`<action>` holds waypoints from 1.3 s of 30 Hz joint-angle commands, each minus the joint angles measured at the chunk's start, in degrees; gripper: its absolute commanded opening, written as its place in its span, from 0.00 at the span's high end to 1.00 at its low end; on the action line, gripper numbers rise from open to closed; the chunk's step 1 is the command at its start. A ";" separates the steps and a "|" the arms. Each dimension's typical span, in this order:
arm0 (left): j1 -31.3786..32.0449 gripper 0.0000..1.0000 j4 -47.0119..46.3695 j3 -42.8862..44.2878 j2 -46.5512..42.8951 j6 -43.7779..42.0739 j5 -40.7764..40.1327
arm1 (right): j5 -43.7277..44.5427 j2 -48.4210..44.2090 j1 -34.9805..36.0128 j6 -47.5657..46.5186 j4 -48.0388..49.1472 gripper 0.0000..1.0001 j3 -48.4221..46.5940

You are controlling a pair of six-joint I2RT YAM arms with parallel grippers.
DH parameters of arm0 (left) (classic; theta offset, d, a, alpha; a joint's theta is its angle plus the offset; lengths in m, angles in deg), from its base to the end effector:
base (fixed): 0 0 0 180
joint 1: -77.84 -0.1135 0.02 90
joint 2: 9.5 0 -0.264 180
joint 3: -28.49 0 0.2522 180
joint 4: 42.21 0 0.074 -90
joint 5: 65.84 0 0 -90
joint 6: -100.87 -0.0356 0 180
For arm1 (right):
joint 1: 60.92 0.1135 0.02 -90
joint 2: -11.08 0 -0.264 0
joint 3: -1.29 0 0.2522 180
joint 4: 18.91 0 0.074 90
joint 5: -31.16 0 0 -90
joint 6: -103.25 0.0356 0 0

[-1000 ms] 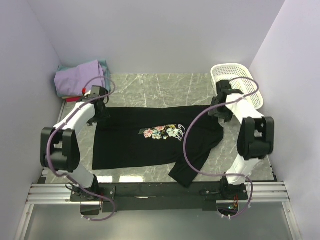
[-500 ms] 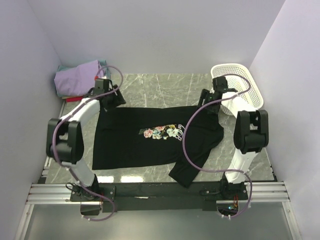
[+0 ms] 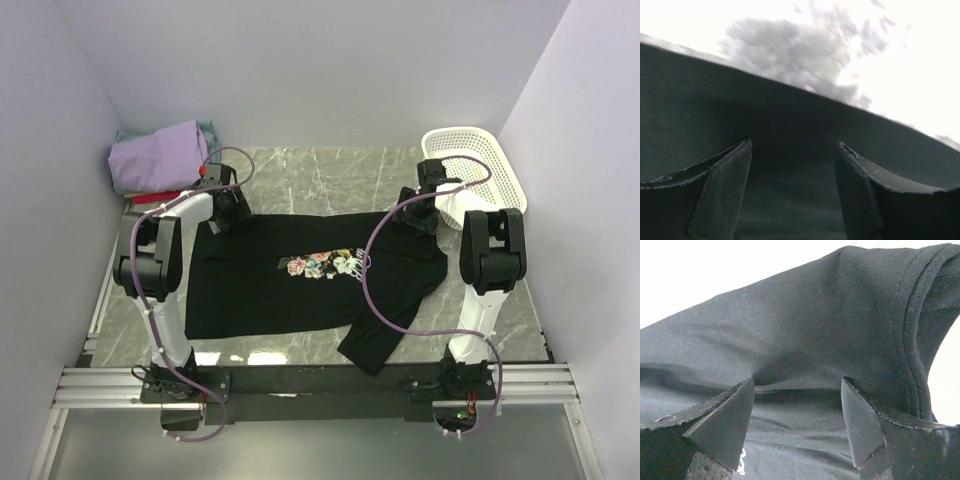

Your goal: Fold and stack the t-shirts

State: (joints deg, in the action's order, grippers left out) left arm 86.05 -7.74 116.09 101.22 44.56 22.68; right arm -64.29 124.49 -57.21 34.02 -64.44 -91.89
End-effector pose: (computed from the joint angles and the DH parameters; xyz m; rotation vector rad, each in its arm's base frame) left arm 0.4001 -0.0568 0.1689 -0.5816 2.5282 -0.2383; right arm 0.4054 0.0297 0.1688 0.3783 2.7110 0.2519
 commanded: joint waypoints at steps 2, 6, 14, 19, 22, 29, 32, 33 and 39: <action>-0.65 0.26 6.97 4.02 4.23 -2.49 -12.13 | 3.26 3.75 -0.36 0.32 -3.04 0.23 -2.84; -1.79 0.26 8.03 6.83 7.23 -2.93 -13.81 | 3.08 5.33 -0.28 0.32 -4.88 0.24 -6.36; -6.44 0.26 9.44 10.53 10.31 -4.34 -13.91 | 1.24 13.50 -0.28 -1.00 -11.56 0.24 -20.76; -8.12 0.27 9.36 13.69 12.50 -6.00 -13.21 | -0.52 19.48 -0.28 -1.35 -15.07 0.24 -31.22; -10.40 0.27 9.00 16.32 14.25 -7.23 -11.98 | -2.37 21.94 -0.19 -1.96 -15.87 0.23 -36.94; -10.23 0.27 10.83 28.79 19.36 -8.91 -8.12 | -2.46 22.14 -0.28 -4.51 -12.99 0.21 -43.03; -8.74 0.28 10.15 30.23 16.65 -8.64 -8.63 | -2.81 13.97 -0.01 -5.75 -8.59 0.20 -35.48; -8.65 0.27 6.66 27.09 14.98 -8.90 -8.37 | -3.16 8.73 -0.01 -5.66 -4.66 0.20 -30.32; -3.73 0.25 3.28 19.59 3.20 -6.98 -6.69 | -4.65 -8.36 0.69 -3.64 0.49 0.18 -17.54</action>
State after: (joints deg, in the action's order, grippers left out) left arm 78.36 -1.24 137.75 114.57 37.02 14.25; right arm -67.33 129.73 -57.19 29.91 -70.82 -113.18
